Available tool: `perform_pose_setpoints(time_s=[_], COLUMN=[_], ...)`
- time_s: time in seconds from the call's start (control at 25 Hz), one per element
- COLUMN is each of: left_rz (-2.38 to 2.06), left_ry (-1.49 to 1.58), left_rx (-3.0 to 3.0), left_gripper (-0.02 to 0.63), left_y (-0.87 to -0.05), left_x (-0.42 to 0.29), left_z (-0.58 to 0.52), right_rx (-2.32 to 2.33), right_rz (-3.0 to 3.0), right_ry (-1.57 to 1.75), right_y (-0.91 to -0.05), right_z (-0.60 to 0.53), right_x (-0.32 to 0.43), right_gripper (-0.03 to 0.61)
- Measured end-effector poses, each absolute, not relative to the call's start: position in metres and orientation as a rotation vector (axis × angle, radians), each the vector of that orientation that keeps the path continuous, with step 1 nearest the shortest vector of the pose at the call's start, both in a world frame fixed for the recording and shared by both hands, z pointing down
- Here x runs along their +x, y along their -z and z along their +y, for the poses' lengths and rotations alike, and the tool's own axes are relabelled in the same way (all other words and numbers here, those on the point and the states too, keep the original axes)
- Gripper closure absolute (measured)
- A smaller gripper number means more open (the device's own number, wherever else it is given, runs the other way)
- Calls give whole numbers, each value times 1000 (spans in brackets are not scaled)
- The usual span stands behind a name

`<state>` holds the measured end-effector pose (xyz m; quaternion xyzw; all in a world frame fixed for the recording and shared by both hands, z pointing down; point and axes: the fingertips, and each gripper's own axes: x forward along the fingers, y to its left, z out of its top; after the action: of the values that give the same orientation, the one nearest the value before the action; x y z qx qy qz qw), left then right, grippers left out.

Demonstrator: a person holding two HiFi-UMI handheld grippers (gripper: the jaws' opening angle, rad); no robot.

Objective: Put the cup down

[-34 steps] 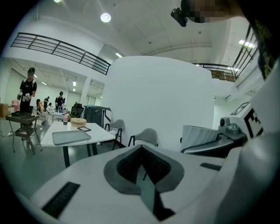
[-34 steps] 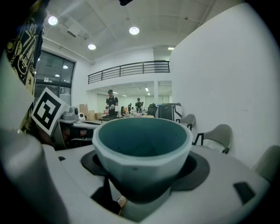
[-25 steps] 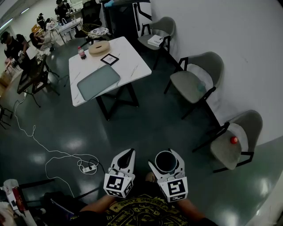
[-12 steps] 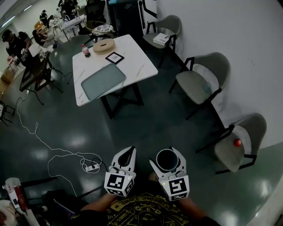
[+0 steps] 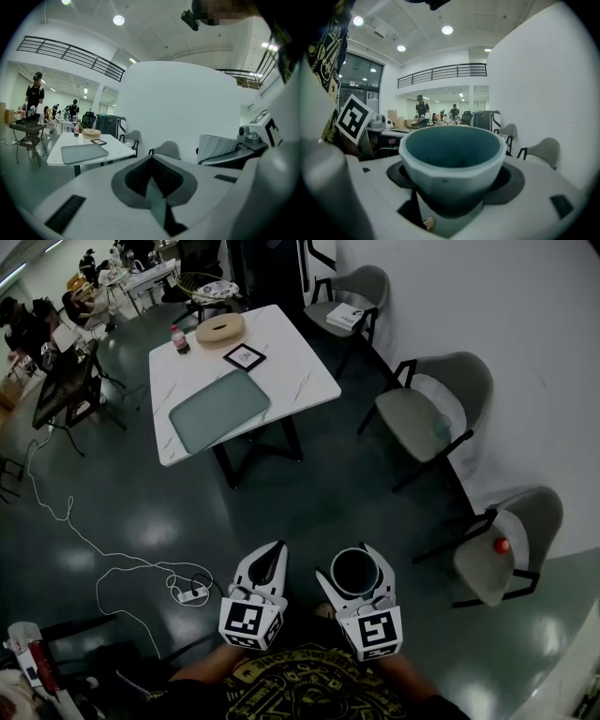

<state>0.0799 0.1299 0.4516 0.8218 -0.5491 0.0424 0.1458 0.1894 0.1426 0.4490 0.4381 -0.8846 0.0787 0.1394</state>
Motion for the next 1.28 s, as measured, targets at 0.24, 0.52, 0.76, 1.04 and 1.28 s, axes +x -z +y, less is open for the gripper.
perform_pose_setpoints(time_s=[0.24,0.52,0.76,1.04,1.28], left_rz=[-1569,-1574,-1567,-1570,-1569], left_ry=[-93,-49,-38,-13,4], left_rx=[2374,2365,2373,2361,2357], left_gripper=[603,603,603,603,603], left_y=[-448,-437,-431,-430,-433], left_x=[62,35,12,-28,-61], left_z=[102,72,57,39,27], right_rx=[1261,1285,1300,1341,1320], right_rz=[-2550,-2530,-2522,-2486,-2506], right_ry=[-193,-164,-141,-108,-99], right_y=[-437,-420,-412,-400,-409], right_z=[119,91,73,47,36], right_x=[168,149,127,90,60], right_gripper=[201,201,201,201,201])
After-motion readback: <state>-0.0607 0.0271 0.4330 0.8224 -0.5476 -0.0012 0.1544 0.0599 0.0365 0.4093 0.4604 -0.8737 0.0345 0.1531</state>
